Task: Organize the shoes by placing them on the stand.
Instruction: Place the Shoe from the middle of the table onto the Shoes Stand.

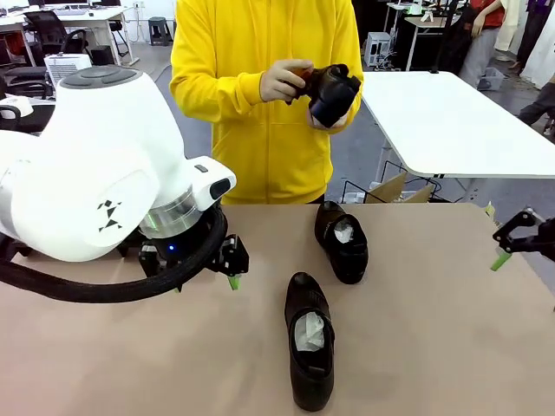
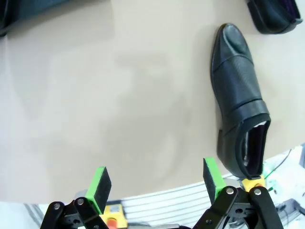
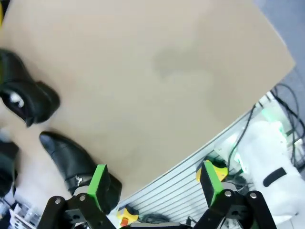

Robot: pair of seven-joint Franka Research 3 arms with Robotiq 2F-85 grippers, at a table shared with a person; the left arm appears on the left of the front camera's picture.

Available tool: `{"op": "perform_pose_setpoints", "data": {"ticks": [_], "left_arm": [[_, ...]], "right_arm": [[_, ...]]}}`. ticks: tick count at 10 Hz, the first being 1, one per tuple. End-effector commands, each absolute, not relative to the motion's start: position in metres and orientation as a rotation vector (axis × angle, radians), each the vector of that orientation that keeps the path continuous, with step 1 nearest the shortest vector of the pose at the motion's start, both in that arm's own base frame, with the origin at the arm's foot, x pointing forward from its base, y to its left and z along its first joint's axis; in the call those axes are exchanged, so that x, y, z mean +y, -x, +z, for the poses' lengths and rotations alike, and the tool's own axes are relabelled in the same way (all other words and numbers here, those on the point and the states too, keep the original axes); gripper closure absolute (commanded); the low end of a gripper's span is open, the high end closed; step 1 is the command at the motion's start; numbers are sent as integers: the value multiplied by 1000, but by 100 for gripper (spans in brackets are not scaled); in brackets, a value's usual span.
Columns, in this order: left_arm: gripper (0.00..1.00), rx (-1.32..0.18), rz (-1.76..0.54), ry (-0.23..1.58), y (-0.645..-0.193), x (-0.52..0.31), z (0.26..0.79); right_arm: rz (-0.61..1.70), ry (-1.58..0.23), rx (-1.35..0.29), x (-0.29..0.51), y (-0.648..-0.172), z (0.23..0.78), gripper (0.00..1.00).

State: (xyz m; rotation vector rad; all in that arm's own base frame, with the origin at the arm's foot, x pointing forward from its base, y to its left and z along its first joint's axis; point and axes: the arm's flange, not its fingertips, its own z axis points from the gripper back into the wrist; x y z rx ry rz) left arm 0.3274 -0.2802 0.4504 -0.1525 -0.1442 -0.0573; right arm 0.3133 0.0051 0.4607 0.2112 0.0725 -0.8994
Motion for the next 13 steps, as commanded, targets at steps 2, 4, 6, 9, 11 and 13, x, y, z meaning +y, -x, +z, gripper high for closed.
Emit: {"op": "perform_pose_setpoints", "data": {"ticks": [2, 4, 6, 9, 11, 13], "left_arm": [[0, -144, -57, 153, -327, -280, 450], [0, -146, -33, 158, -329, -280, 450], [0, -89, -14, 163, -303, -324, 425], [0, -140, 16, 162, -287, -371, 402], [0, -156, 17, 141, -286, -390, 389], [0, -149, 7, 117, -286, -407, 376]], "right_arm": [[-849, -218, 29, 14, -308, 474, 0], [-849, -218, 29, 14, -308, 474, 0], [-849, -218, 29, 14, -308, 474, 0], [-849, -218, 29, 14, -308, 474, 0], [-849, -218, 29, 14, -308, 474, 0], [-849, -218, 29, 14, -308, 474, 0]]}}
